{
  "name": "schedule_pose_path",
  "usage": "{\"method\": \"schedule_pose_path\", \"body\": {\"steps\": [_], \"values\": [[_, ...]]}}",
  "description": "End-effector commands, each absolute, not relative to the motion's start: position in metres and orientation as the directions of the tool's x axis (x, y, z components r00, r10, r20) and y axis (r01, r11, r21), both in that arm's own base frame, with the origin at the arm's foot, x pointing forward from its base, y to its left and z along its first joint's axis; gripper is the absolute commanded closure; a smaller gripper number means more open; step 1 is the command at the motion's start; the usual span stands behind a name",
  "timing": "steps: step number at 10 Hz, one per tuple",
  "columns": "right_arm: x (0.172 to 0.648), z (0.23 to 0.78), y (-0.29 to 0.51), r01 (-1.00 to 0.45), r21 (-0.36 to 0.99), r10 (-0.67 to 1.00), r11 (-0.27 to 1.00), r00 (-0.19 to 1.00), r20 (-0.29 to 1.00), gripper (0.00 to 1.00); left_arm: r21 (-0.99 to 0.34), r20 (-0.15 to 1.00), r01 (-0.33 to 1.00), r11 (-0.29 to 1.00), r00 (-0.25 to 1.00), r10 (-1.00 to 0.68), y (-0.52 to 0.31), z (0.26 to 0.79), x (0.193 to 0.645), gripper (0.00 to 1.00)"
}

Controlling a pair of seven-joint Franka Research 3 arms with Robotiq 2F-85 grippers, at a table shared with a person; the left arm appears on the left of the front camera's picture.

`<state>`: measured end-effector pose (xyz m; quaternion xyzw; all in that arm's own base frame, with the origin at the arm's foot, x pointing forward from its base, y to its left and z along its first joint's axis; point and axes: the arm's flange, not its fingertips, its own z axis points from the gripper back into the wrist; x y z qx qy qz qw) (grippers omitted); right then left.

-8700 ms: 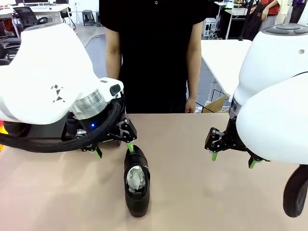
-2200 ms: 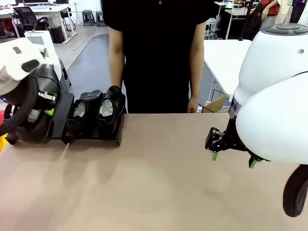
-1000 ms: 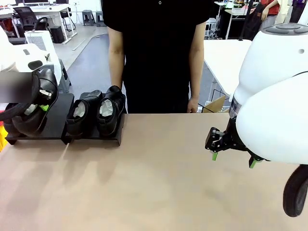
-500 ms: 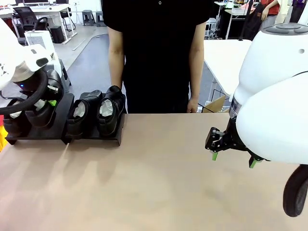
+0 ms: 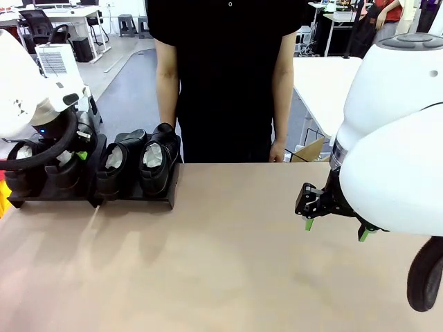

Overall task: Organize the shoes by placing them on the stand.
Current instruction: Place the Shoe from the middle of the table onto the Shoes Stand.

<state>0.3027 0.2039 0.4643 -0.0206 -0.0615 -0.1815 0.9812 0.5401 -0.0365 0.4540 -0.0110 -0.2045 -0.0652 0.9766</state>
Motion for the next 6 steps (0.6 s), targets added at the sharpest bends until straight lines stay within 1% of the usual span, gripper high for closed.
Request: {"method": "schedule_pose_path", "body": {"steps": [1, 6], "values": [[0.3066, 0.4690, 0.2023, 0.338, -0.024, -0.333, 0.941, 0.935, 0.126, 0.00, 0.009, 0.423, 0.137, 0.991, 0.897, -0.128, -0.0336, 0.4549, 0.5461, 1.00], [0.3066, 0.4690, 0.2023, 0.338, -0.024, -0.333, 0.941, 0.935, 0.126, 0.00, 0.010, 0.423, 0.105, 0.994, 0.901, -0.099, -0.0317, 0.4454, 0.5442, 1.00]]}}
